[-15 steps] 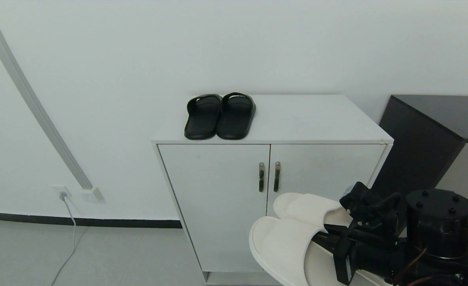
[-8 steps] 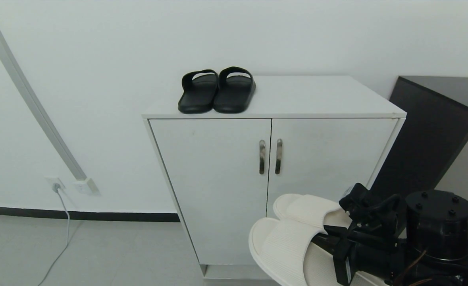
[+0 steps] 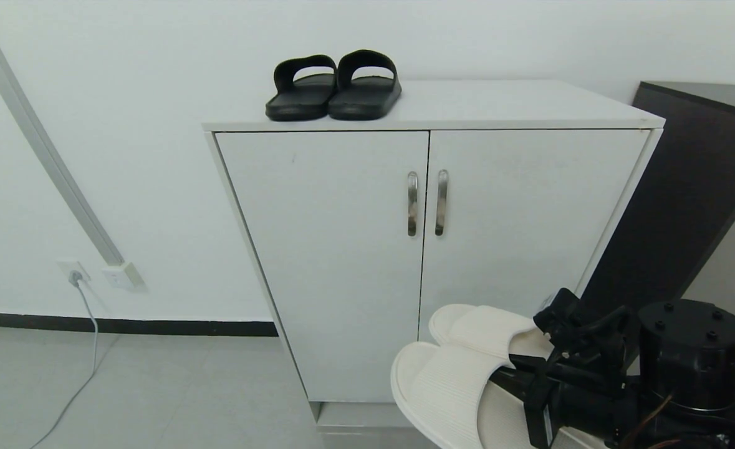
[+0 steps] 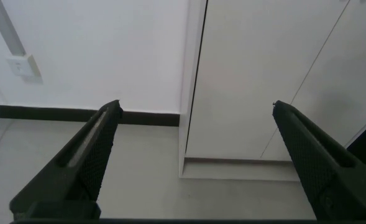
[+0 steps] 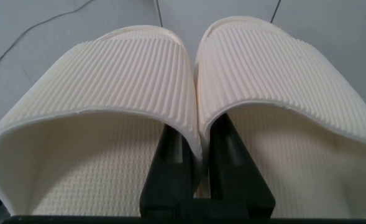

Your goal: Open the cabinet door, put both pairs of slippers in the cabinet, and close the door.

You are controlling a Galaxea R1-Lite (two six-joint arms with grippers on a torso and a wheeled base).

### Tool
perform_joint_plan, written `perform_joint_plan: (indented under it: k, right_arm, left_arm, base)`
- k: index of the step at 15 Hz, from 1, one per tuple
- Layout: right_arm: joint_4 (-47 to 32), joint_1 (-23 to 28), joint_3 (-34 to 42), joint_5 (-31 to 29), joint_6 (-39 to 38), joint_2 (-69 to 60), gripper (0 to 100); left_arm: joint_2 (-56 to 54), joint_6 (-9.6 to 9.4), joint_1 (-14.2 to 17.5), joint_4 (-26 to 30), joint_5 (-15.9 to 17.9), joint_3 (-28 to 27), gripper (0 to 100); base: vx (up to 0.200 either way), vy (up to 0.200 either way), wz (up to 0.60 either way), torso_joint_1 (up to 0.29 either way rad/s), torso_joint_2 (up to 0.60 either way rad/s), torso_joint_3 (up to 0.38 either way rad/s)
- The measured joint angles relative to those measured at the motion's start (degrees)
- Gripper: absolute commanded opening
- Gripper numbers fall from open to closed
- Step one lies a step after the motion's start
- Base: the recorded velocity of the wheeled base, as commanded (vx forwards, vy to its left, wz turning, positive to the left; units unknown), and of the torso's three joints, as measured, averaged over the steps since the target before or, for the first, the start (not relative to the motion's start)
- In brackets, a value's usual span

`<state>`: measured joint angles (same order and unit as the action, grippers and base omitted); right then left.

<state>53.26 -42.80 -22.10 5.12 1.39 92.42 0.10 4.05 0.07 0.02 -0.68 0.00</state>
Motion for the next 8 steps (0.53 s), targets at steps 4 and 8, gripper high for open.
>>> perform_joint_plan:
  k: [4,8]
  right_arm:
    - [2.2,-0.1,1.2,-0.1,0.1,0.0,0]
    - [2.3,-0.5,1.8,-0.1,0.9,0.0,0]
  left_arm:
    - [0.0,-0.15,0.0,0.1,0.0,0.0,100]
    - [0.0,-0.06,0.0,0.0,0.1,0.0,100]
  base:
    - [0.000,0.000,0.00,-0.024,0.41,0.376]
    - [0.000,0.000,0.00,-0.001,0.08,0.072]
